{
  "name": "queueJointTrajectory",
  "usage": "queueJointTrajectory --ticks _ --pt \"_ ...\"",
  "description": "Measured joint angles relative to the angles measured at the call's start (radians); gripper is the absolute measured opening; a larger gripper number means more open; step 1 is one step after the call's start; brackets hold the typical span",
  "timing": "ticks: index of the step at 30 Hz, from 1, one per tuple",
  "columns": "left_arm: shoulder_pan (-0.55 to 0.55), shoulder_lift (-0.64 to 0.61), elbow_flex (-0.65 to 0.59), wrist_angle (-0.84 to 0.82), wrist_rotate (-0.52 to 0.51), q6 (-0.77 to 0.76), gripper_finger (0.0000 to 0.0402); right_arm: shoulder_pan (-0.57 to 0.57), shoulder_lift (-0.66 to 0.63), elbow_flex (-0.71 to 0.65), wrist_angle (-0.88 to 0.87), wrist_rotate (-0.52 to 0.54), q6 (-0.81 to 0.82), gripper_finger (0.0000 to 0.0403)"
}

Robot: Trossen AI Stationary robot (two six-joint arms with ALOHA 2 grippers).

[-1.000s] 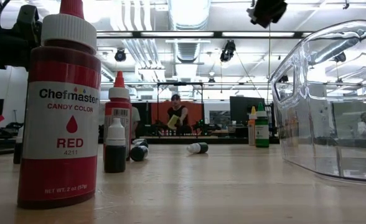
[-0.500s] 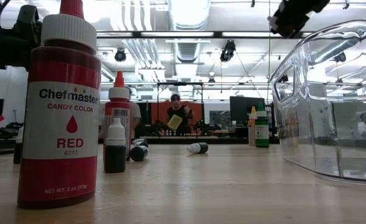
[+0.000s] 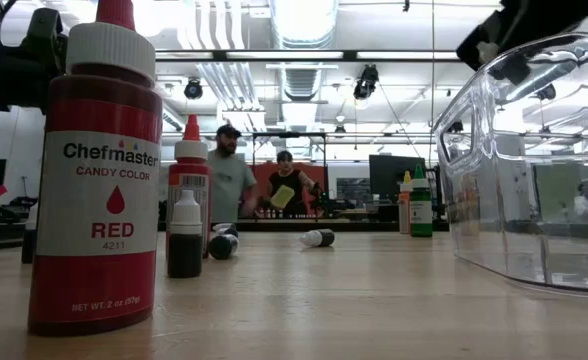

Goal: Pick & Place food coloring
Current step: Put the red food color into the transparent bin

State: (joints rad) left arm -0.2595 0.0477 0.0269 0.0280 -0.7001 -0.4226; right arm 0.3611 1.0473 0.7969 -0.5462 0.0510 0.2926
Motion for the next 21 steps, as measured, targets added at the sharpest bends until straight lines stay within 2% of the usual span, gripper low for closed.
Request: queueJointTrajectory --ticks 14,21 --pt "0.0 0.0 0.0 0.0 0.0 0.0 0.0245 0.172 0.0 -0.168 0.326 0.041 0.105 0.0064" --pt "0.0 0.0 0.0 0.0 0.0 0.0 0.0245 0.26 0.0 -0.29 0.483 0.131 0.122 0.0064"
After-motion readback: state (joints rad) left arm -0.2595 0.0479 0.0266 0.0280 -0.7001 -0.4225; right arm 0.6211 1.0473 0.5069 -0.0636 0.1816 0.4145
